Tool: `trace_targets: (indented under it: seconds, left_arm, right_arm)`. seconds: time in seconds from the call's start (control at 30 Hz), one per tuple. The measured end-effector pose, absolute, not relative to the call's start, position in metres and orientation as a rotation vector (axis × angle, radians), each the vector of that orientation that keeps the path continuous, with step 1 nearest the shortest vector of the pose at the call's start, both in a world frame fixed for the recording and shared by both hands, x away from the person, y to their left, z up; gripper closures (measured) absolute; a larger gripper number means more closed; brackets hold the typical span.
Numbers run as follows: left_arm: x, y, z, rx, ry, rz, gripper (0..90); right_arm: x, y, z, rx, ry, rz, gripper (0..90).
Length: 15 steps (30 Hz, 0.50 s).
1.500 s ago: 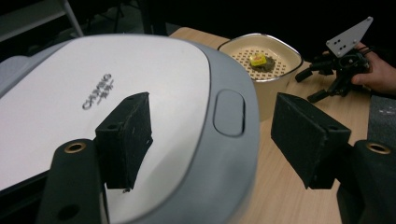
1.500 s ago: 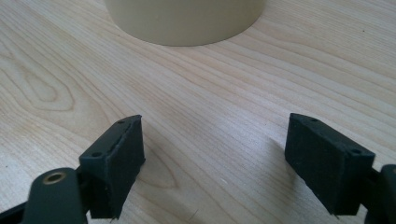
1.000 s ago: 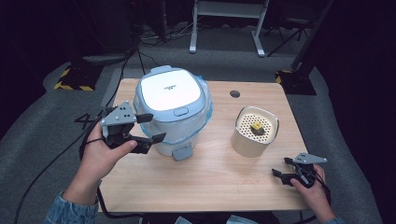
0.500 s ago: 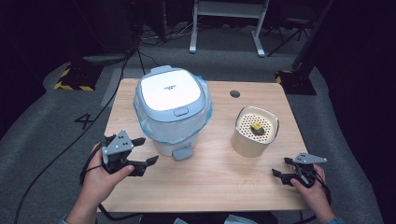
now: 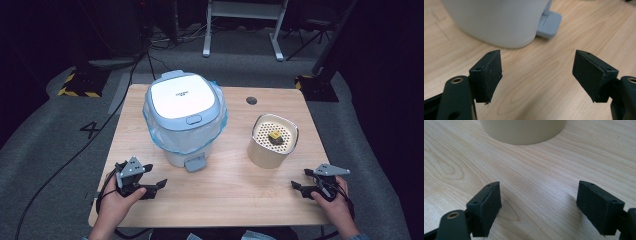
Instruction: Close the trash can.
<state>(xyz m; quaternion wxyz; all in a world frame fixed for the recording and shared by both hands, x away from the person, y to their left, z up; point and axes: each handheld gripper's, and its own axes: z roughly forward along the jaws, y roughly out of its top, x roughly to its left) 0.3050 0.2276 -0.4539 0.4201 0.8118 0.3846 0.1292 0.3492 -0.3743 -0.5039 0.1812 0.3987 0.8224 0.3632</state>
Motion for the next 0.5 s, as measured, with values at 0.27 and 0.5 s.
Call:
trace_targets:
  seconds: [0.27,0.5]
  left_arm:
    - [0.306,0.234,-0.48,2.073,1.051,0.319,23.7]
    - [0.31,0.232,-0.492,2.149,1.09,0.321,23.7]
  right_arm:
    - [0.349,-0.374,-0.504,1.126,2.322,1.026,20.0]
    - [0.349,-0.374,-0.504,1.125,2.322,1.026,20.0]
